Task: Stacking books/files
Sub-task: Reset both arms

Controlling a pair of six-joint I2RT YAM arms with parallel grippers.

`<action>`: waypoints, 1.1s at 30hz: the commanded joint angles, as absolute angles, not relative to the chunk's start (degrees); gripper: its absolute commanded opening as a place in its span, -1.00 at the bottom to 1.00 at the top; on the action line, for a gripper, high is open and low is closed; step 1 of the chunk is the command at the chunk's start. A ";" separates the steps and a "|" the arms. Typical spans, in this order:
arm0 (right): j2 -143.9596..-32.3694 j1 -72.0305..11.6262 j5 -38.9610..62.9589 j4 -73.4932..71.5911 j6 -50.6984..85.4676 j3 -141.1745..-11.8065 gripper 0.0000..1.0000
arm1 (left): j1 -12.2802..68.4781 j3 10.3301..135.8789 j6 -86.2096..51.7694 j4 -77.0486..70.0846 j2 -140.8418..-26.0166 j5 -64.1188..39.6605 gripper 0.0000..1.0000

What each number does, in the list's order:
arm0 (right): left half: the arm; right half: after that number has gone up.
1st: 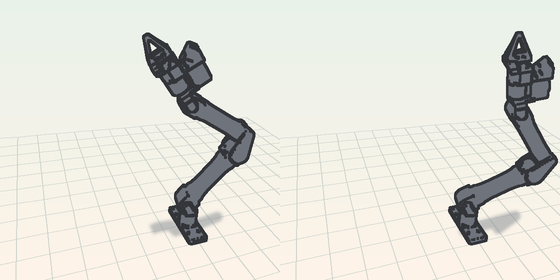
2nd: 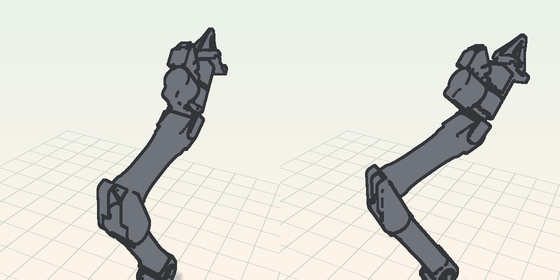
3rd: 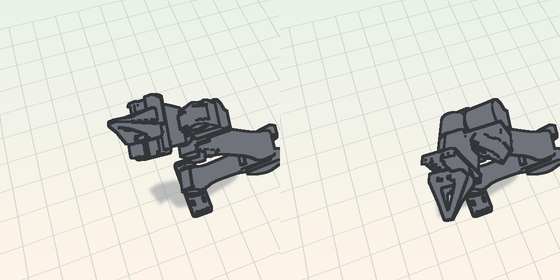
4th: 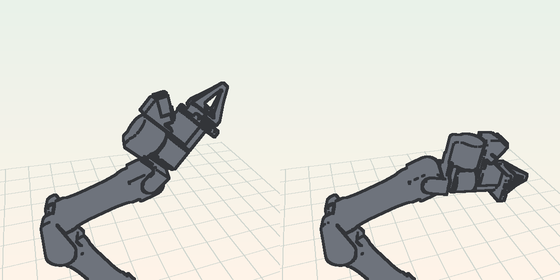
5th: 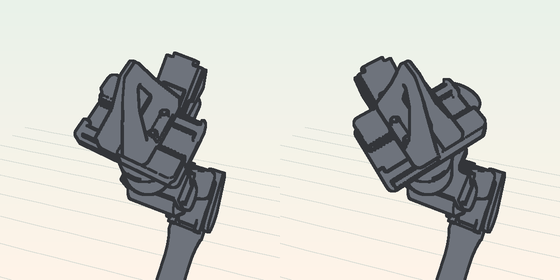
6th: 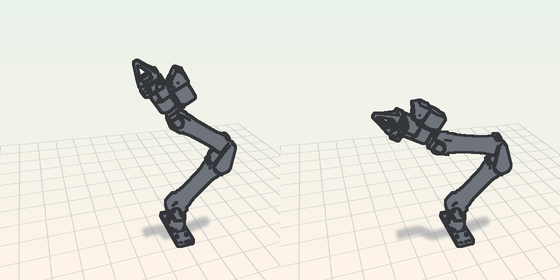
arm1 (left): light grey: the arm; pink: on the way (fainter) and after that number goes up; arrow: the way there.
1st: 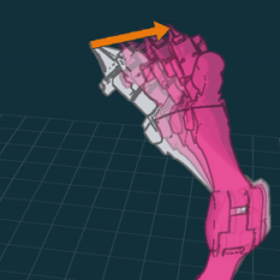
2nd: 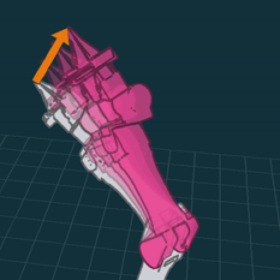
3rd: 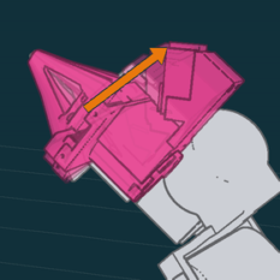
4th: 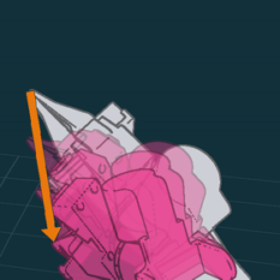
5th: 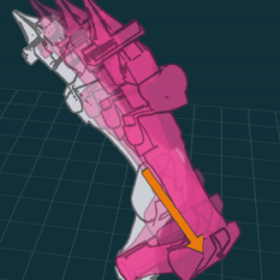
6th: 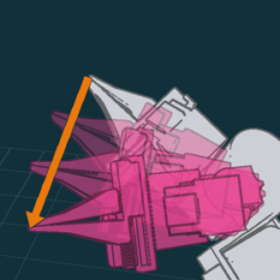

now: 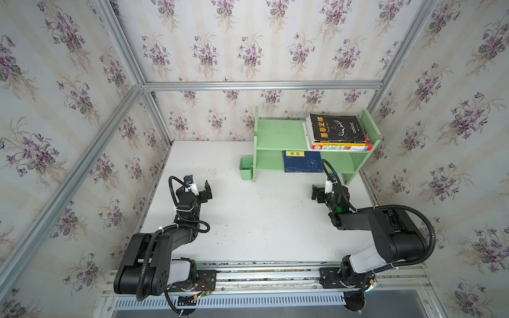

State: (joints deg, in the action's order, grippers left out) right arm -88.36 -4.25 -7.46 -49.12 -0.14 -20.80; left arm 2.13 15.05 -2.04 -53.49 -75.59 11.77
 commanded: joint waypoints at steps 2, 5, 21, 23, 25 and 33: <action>-87.66 -4.43 -14.72 -49.84 -0.83 -22.32 0.99 | 2.11 15.46 -1.14 -54.49 -75.48 11.84 0.99; -88.74 -4.22 -14.40 -52.80 -1.09 -21.74 0.99 | 2.16 15.47 -1.15 -54.50 -75.48 11.86 0.99; -88.67 -3.74 -13.80 -54.44 -1.15 -21.05 0.99 | 2.11 15.29 -1.16 -54.57 -75.41 11.86 0.99; -88.60 -3.74 -13.80 -54.06 -1.06 -21.12 0.99 | 2.07 15.29 -1.14 -54.56 -75.43 11.86 0.99; -88.68 -3.74 -13.80 -54.27 -1.14 -21.16 0.99 | 2.11 15.40 -1.14 -54.58 -75.42 11.87 0.99; -88.68 -3.72 -13.80 -54.14 -1.14 -21.18 0.99 | 2.32 15.60 -0.83 -54.43 -75.63 11.66 0.99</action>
State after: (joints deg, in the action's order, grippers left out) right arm -88.88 -3.68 -13.39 -51.72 -0.73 -20.93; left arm 2.13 15.35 -2.02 -53.28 -75.64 11.81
